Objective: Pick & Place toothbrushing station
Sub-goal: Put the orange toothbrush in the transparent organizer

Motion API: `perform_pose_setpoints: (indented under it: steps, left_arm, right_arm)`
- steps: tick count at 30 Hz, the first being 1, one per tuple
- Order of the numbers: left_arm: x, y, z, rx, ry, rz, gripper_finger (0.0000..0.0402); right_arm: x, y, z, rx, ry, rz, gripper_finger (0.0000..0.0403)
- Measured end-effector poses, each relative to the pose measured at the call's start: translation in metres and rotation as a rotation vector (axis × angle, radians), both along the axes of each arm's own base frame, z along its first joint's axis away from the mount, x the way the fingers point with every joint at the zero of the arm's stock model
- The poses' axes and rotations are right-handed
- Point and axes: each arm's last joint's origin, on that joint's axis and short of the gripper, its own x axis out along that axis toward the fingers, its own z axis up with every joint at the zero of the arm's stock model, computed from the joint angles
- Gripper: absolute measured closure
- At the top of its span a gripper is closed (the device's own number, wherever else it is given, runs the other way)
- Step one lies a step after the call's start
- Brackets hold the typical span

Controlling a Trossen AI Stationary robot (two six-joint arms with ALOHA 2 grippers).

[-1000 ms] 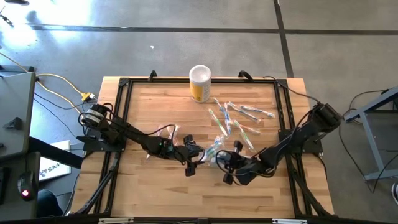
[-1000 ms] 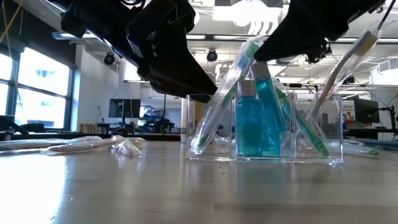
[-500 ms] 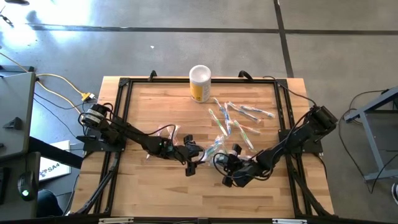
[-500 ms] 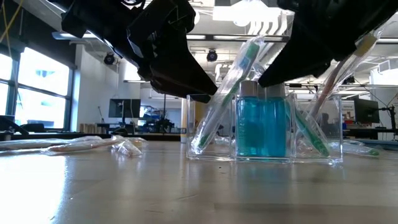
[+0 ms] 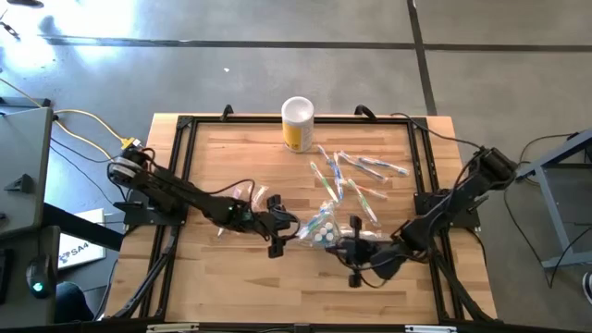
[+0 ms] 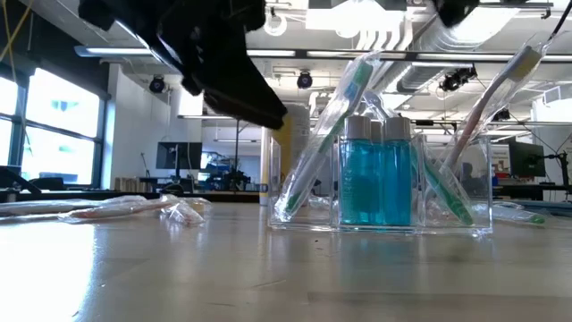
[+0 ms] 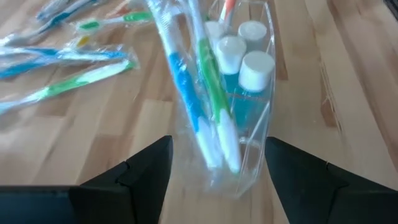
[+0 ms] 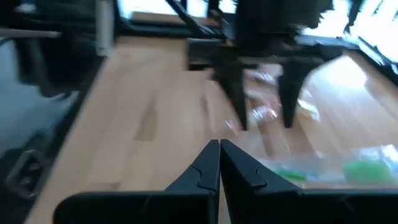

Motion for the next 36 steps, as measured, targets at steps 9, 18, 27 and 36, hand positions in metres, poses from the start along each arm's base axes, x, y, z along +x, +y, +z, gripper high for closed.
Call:
perform_pose_setpoints:
  steps: [9,18,27,36]
  left_arm:
    - [-0.044,0.001,0.023,0.081,0.214,-0.08,0.0153]
    - [-0.08,0.015,0.002,0.036,0.589,0.208,0.0153]
    - [-0.079,0.036,-0.003,-0.094,0.561,0.565,0.0153]
    - [-0.061,0.055,-0.029,-0.169,0.685,0.596,0.0153]
  right_arm:
    - [-0.037,0.026,0.028,-0.026,-0.037,0.345,0.04]
    - [-0.042,0.031,0.025,-0.013,-0.008,0.364,0.0399]
    - [-0.026,0.021,0.013,-0.026,0.028,0.299,0.0399]
    - [-0.024,0.02,0.012,0.008,0.039,0.273,0.04]
